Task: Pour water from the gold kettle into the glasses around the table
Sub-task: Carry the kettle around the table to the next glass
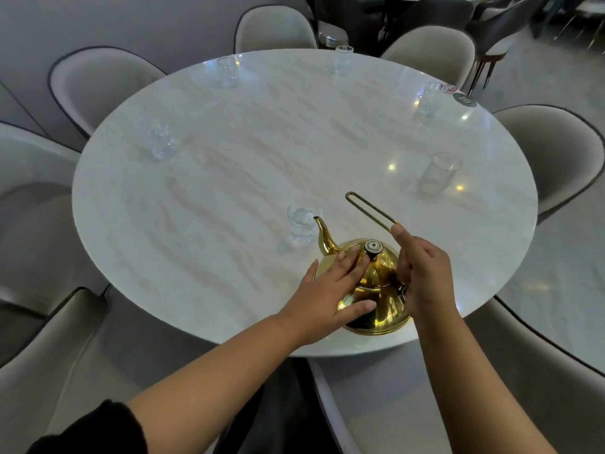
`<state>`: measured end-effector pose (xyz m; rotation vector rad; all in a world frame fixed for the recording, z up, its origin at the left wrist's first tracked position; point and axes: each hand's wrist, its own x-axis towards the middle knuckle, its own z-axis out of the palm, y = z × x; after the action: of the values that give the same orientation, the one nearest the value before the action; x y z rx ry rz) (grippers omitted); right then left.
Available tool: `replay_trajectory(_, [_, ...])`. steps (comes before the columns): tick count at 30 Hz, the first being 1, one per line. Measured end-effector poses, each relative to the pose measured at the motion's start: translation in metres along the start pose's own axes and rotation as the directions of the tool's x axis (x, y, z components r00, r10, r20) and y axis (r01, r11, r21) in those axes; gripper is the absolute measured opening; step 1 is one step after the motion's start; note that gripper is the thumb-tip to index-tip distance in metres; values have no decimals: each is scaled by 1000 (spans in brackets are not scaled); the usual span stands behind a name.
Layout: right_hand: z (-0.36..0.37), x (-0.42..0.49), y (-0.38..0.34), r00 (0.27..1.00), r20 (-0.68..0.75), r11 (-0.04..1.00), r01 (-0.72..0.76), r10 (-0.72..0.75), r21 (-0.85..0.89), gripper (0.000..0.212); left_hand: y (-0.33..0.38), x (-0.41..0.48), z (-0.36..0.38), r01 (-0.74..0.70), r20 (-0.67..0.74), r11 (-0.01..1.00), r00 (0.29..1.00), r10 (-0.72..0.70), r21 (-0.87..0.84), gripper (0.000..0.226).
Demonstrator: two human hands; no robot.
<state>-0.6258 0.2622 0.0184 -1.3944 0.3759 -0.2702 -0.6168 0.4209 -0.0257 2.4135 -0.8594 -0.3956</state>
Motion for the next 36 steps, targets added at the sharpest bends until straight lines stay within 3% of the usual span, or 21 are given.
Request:
replay_trajectory(10, [-20,-115,-6,997,-77,996,37,-31,82,50,41,-94,21,-122,-72,992,990,120,-29,68])
replay_trajectory(16, [-42,-202,-13,978,-181,985,127,-105,114,46,70,-149,36,-285,-33,958,958,283,-42,66])
replay_trajectory(27, [-116,-312,-46,909,-391,962,222,-145,159,41,152,-191,67,-561,-45,820,827,560,-117,58])
replay_trajectory(36, [-234,-369,-72,802,-569,933,323,-179,162,47,270,-171,138,-703,-39,686,703,710,-189,53])
